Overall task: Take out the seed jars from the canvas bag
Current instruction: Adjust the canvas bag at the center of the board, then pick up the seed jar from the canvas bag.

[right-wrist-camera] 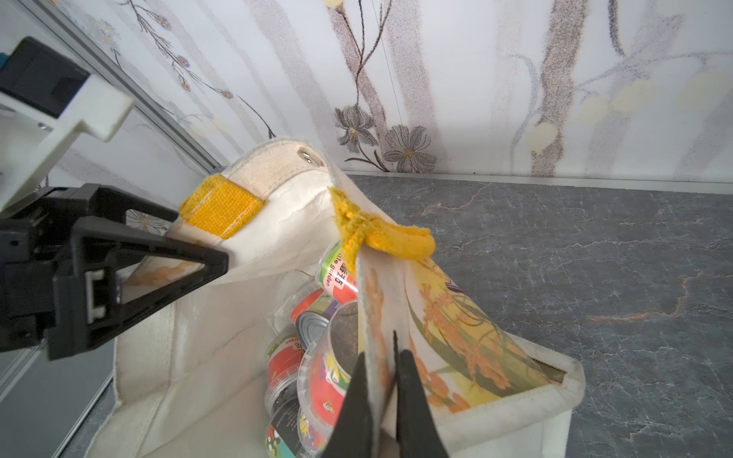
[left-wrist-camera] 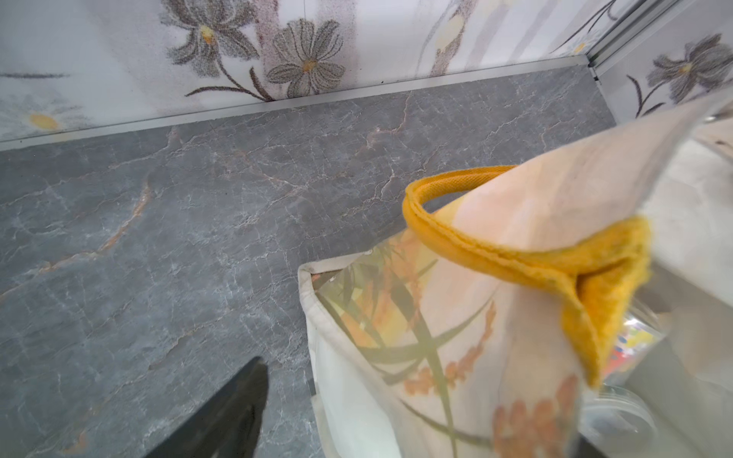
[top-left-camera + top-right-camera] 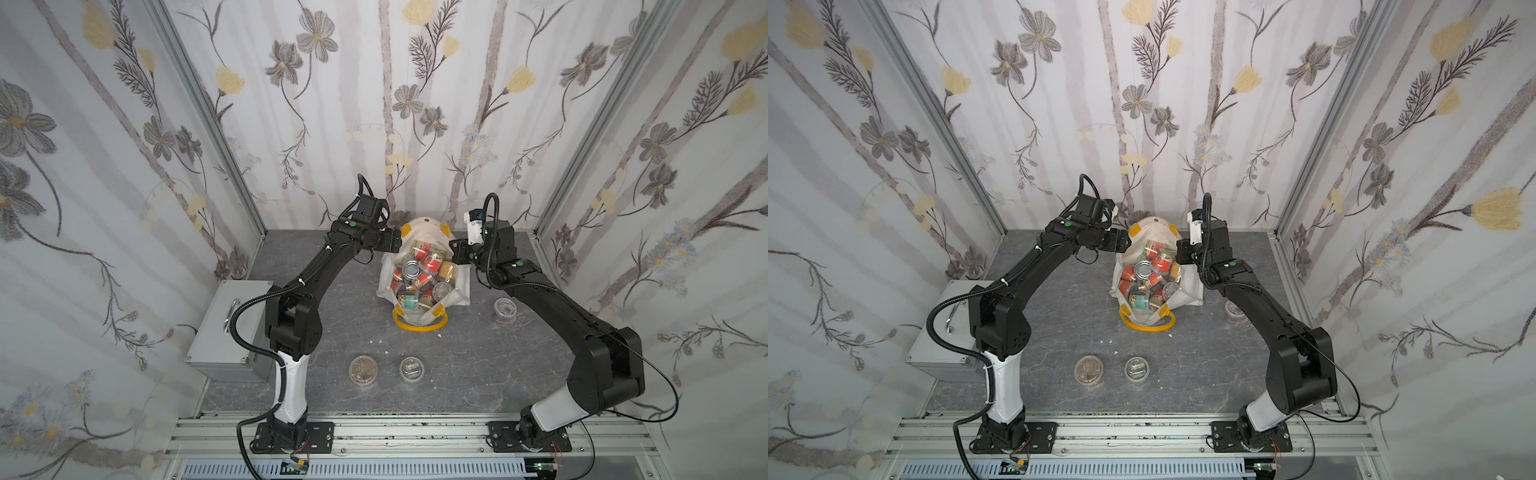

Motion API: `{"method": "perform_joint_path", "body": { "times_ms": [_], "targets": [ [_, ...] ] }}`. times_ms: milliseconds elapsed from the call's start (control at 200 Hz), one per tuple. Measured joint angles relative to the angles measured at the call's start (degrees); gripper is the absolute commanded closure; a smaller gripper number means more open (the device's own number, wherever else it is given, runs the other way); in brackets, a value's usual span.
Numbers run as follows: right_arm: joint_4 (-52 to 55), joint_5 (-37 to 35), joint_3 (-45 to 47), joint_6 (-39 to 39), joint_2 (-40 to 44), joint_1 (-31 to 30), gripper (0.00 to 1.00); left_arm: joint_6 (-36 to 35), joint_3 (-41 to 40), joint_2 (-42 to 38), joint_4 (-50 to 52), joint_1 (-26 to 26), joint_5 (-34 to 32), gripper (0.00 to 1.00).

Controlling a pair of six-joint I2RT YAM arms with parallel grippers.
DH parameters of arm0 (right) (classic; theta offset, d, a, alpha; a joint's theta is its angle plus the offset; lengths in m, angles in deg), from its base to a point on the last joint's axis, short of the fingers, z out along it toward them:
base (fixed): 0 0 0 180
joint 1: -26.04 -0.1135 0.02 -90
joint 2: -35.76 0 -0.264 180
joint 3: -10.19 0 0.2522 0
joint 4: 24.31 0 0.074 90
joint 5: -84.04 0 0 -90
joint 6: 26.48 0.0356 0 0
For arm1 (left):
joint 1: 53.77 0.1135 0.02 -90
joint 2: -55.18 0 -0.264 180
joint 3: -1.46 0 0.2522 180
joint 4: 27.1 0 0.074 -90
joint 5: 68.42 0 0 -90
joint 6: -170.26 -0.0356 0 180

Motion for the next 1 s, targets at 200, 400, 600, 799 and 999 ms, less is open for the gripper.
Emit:
{"method": "perform_joint_path", "body": {
  "times_ms": [200,400,600,799,999],
  "targets": [
    [-0.4,-3.6,1.4,-0.9,2.5,-1.3,0.62,-3.1,-2.0,-0.5,-1.1,-1.7,1.7,0.96],
    [3.1,-8.0,1.5,0.4,9.5,-6.3,0.42,-3.5,-9.2,-4.8,-4.3,-2.4,2.6,0.97],
    [8.6,-9.1,2.9,-5.9,14.1,-12.4,0.38,-3.6,-14.2,-7.9,-6.5,-3.1,3.1,1.0],
    [13.2,-10.9,-1.2,-18.8,8.4,-13.4,0.26,-4.2,-22.5,-13.1,-12.3,-3.1,3.2,1.0],
    [16.5,-15.7,-6.6,-30.4,-3.1,-13.7,0.21,-4.7,-25.1,-14.7,-15.3,-3.2,2.9,1.0]
  ]
}}
